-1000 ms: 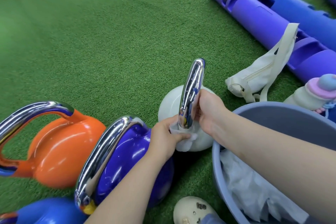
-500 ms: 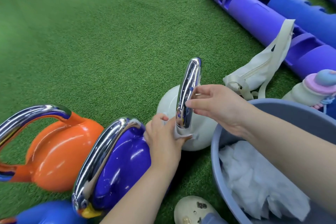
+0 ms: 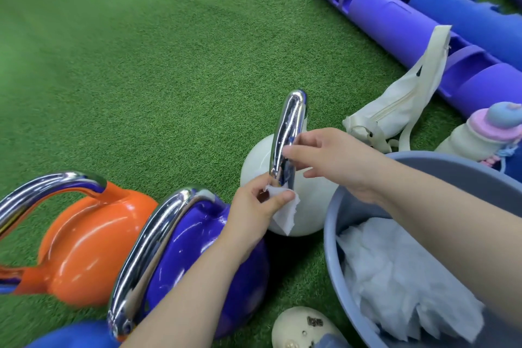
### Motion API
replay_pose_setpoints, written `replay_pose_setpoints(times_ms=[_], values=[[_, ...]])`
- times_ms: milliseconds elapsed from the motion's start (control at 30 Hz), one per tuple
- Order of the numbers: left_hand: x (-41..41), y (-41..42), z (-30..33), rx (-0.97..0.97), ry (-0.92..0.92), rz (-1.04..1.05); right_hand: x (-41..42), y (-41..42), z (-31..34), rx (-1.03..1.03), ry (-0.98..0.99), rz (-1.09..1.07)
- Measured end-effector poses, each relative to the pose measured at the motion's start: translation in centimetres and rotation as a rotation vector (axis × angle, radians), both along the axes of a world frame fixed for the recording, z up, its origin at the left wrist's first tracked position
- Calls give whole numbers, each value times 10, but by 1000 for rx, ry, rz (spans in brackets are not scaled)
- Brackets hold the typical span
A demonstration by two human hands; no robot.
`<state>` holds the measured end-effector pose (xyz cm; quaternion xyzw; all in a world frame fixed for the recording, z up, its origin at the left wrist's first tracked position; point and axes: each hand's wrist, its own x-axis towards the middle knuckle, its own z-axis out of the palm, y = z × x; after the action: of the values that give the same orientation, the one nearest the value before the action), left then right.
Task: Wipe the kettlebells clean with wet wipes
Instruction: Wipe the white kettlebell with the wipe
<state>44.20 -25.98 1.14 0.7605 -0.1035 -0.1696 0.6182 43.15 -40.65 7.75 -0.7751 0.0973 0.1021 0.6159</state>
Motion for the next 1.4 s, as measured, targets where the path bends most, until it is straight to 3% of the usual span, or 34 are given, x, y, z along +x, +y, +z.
replay_pose_setpoints(times_ms=[167,333,433,567,733,867,967,1200,1400], values=[[20,-19,19,-158,65,-37,3,0,3,102,66,-83],[31,-37,22,57,102,136,5,0,2,246,86,-227],[18,-41,18,-56,276,225,4,1,3,253,110,-202],[-11,-37,9,-192,265,319,5,6,1,219,99,-194],[-34,-28,-21,-32,-222,229,4,11,1,392,104,-205],[-39,-14,-47,305,-436,270,5,16,-2,380,81,-228],[-35,-19,-49,328,-339,398,5,18,-4,363,60,-237],[-46,-56,-34,268,94,684,6,17,-9,317,55,-243],[-74,-49,-35,132,52,675,5,20,-9,322,40,-270]])
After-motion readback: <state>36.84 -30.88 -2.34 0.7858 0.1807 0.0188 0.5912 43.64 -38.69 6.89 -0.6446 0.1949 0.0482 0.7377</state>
